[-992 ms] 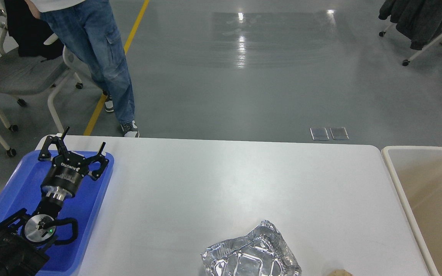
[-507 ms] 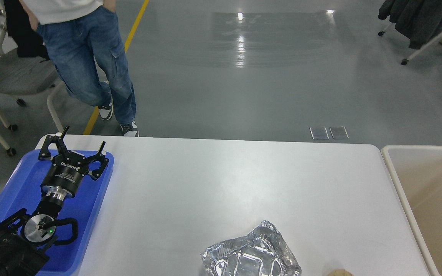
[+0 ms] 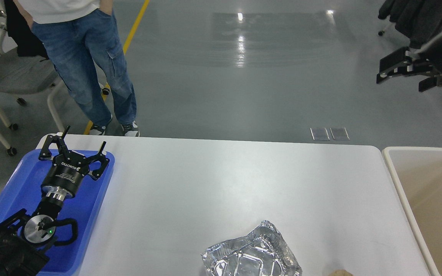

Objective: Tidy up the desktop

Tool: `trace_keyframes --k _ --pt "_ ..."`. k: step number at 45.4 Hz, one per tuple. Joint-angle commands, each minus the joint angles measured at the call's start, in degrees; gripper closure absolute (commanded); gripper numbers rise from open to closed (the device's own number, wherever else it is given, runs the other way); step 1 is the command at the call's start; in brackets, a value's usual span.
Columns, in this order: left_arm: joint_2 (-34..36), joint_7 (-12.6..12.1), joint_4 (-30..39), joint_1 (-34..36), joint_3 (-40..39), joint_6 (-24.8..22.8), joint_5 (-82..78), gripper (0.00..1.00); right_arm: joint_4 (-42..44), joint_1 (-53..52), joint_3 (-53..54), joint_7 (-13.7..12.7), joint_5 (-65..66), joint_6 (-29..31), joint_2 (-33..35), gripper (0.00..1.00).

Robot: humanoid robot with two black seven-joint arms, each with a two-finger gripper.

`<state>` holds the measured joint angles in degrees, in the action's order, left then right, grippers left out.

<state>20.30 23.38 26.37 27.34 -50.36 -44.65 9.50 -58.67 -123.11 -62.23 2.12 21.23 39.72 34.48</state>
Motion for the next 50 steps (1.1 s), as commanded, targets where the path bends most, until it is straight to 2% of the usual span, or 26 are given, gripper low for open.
trace_keyframes --k 1,9,13,23,28,37,50 --pt "0.0 0.0 0.0 -0.1 0.0 0.0 0.0 0.01 -8.2 -4.4 -0.7 0.0 -3.6 2.4 -9.3 0.01" --pt "0.0 0.0 0.0 0.0 0.0 0.0 0.0 0.01 -9.7 -4.8 -0.7 -0.1 -5.8 3.3 -13.7 0.01" --pt "0.0 0.0 0.0 -0.1 0.0 0.0 0.0 0.01 -11.3 -4.8 -0.7 -0.1 -5.9 5.3 -14.5 0.01" --pt "0.1 0.0 0.0 -0.1 0.0 0.0 0.0 0.01 -14.9 -3.0 -1.7 -0.3 -5.9 5.3 -14.9 0.01" --pt "0.1 0.0 0.0 -0.1 0.0 0.0 0.0 0.01 -15.7 -2.8 -4.0 -1.6 -7.7 5.3 -14.9 0.01" --pt "0.1 0.0 0.0 -0.1 0.0 0.0 0.0 0.01 -15.9 -3.0 -7.6 -5.5 -12.7 4.7 -15.0 0.01" --pt "0.1 0.0 0.0 -0.1 0.0 0.0 0.0 0.01 -17.9 -3.2 -9.3 -6.0 -15.6 2.5 -15.1 0.01"
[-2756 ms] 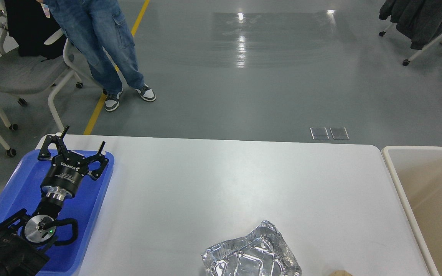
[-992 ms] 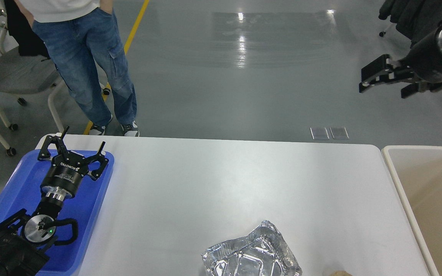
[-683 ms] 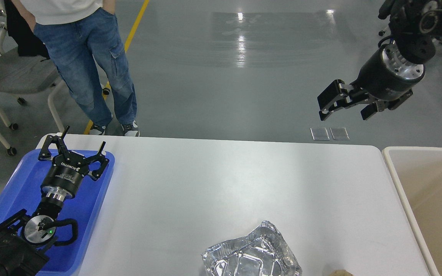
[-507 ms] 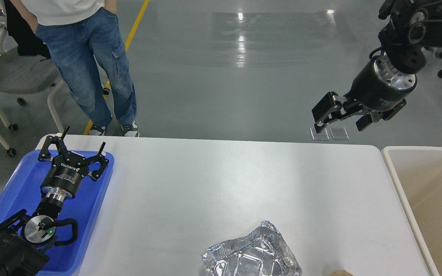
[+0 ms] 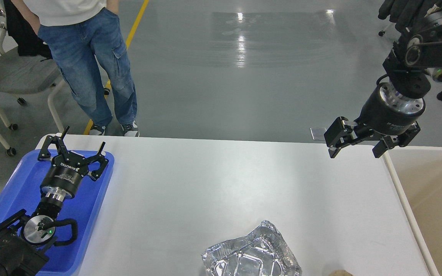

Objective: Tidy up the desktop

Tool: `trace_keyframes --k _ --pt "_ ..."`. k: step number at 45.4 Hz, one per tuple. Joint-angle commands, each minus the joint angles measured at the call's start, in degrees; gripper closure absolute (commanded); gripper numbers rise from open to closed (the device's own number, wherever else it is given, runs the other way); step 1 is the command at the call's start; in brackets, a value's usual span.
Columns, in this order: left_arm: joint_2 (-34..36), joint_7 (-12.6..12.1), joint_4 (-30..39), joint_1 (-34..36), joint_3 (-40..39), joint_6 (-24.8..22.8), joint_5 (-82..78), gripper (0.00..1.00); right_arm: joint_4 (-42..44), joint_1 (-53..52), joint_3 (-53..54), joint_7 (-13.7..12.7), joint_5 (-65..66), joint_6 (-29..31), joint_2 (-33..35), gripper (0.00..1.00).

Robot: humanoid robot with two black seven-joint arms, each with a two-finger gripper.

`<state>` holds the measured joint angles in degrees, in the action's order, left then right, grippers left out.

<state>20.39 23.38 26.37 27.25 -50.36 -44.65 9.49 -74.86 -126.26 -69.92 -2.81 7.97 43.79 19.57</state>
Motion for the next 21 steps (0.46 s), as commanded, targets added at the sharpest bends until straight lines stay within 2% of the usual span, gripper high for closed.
trace_keyframes --k 1,21 --pt "0.0 0.0 0.0 0.1 0.0 0.0 0.0 0.01 -1.7 0.0 -1.6 -1.1 -2.3 -1.7 -0.2 0.01" --pt "0.0 0.1 0.0 0.0 0.0 0.0 0.0 0.01 -1.7 0.0 -1.6 -1.0 -2.3 -1.7 -0.1 0.00"
